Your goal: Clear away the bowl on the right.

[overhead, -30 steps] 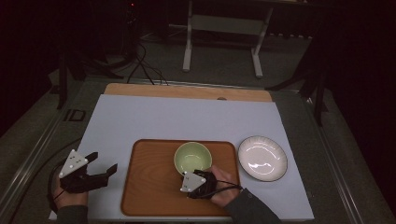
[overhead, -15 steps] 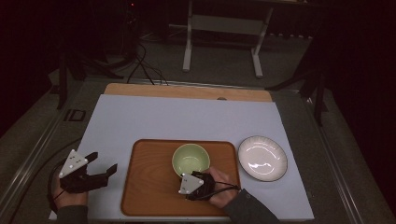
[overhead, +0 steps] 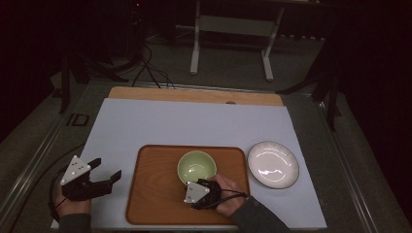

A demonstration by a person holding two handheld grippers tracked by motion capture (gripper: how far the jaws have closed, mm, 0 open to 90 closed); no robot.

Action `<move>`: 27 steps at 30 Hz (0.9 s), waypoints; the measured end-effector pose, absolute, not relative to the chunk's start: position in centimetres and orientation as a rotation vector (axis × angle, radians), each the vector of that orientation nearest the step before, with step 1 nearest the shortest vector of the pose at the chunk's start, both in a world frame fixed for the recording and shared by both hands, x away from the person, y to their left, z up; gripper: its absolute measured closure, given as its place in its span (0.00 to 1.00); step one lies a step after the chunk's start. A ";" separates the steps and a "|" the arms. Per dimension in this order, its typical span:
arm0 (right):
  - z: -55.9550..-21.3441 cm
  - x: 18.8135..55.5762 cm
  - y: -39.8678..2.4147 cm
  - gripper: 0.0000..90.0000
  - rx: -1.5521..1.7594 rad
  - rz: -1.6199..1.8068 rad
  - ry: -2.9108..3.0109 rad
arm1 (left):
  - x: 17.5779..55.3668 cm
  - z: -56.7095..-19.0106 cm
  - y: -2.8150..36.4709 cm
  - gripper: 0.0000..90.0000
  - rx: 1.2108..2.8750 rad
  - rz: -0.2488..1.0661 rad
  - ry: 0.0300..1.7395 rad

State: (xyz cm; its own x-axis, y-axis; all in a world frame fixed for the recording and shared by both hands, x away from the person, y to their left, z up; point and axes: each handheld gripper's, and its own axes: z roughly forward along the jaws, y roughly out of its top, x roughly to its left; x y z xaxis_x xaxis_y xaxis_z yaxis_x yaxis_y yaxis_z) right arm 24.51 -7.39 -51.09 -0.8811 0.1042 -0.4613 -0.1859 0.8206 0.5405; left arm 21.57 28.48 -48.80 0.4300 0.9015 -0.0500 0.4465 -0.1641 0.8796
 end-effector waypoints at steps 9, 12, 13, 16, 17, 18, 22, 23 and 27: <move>-51.1 24.3 -7.3 0.90 -0.079 0.828 2.525 | 21.6 -48.8 28.5 0.17 1.779 0.633 1.163; -51.1 24.2 -7.2 0.90 -0.082 0.833 2.529 | 21.6 -48.8 28.5 0.17 1.780 0.634 1.162; -51.1 24.2 -7.2 0.90 -0.086 0.835 2.530 | 21.6 -48.8 28.5 0.17 1.781 0.633 1.162; -51.0 24.1 -7.1 0.90 -0.089 0.844 2.540 | 21.6 -48.8 28.5 0.17 1.779 0.633 1.164; -51.0 24.1 -7.1 0.90 -0.095 0.840 2.543 | 21.6 -48.8 28.5 0.17 1.778 0.633 1.164; -51.0 24.0 -7.1 0.90 -0.098 0.840 2.544 | 21.6 -48.8 28.5 0.17 1.779 0.633 1.164; -51.0 23.9 -7.1 0.90 -0.104 0.847 2.548 | 21.6 -48.8 28.5 0.17 1.779 0.633 1.165; -51.0 23.8 -7.1 0.89 -0.106 0.847 2.549 | 21.6 -48.8 28.5 0.17 1.778 0.634 1.164; -51.0 23.7 -7.1 0.88 -0.117 0.845 2.546 | 21.6 -48.8 28.5 0.17 1.777 0.633 1.165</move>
